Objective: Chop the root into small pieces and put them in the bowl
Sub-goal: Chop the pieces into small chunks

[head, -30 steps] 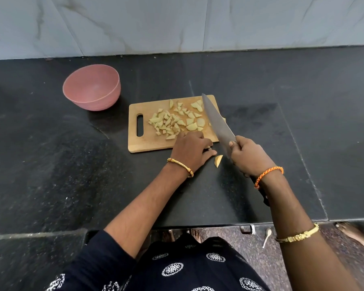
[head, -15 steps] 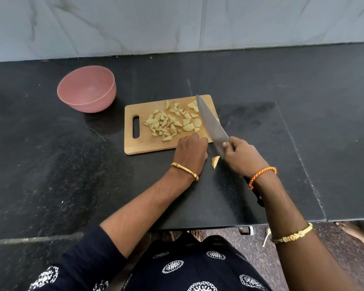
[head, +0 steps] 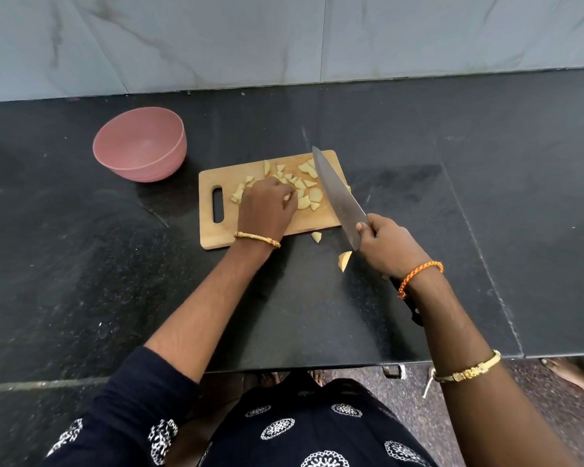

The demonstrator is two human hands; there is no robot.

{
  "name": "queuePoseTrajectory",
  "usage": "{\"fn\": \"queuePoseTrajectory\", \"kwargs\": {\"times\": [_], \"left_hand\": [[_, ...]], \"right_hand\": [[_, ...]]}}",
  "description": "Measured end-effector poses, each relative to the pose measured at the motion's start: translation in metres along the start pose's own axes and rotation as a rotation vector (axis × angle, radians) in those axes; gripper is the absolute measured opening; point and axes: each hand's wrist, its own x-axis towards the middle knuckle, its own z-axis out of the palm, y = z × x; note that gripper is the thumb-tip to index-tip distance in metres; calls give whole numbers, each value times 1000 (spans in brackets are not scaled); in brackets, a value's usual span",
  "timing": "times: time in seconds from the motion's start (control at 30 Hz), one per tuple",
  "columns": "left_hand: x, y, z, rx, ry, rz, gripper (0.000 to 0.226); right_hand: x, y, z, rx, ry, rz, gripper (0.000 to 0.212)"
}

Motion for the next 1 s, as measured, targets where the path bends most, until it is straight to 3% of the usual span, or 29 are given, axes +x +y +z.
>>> {"fn": "queuePoseTrajectory", "kwargs": {"times": [0.1,0.23,0.33,0.47,0.53,0.63,0.77,0.87,0.93,1.0], "left_hand": [[-13,3,9,12,53,48,26],[-30,2,13,-167,-140,230,37],[-34,5,10,-136,-277,222,31],[-31,9,6,-132,-307,221,19],[-31,11,3,-210,-286,180,15],[-27,13,-3,-307,-71,36,14],[-23,18,-2,-215,146,-191,31],[-32,26,0,-276,282,-345,43],[-40,30,2,-350,254,-316,33],[-49,36,5,-419,77,-161,18]], "right_hand": [[1,0,-2,3,1,-4,17],[2,2,-1,9,12,-2,20],[2,2,0,-2,-4,-1,19],[2,1,1,-2,-16,-4,19],[3,0,0,2,-15,2,18],[3,1,-2,4,9,3,20],[4,4,-4,10,7,-8,19],[4,5,-4,24,9,-6,18],[4,6,-3,19,13,-6,19],[4,7,-3,16,20,-7,20]]}}
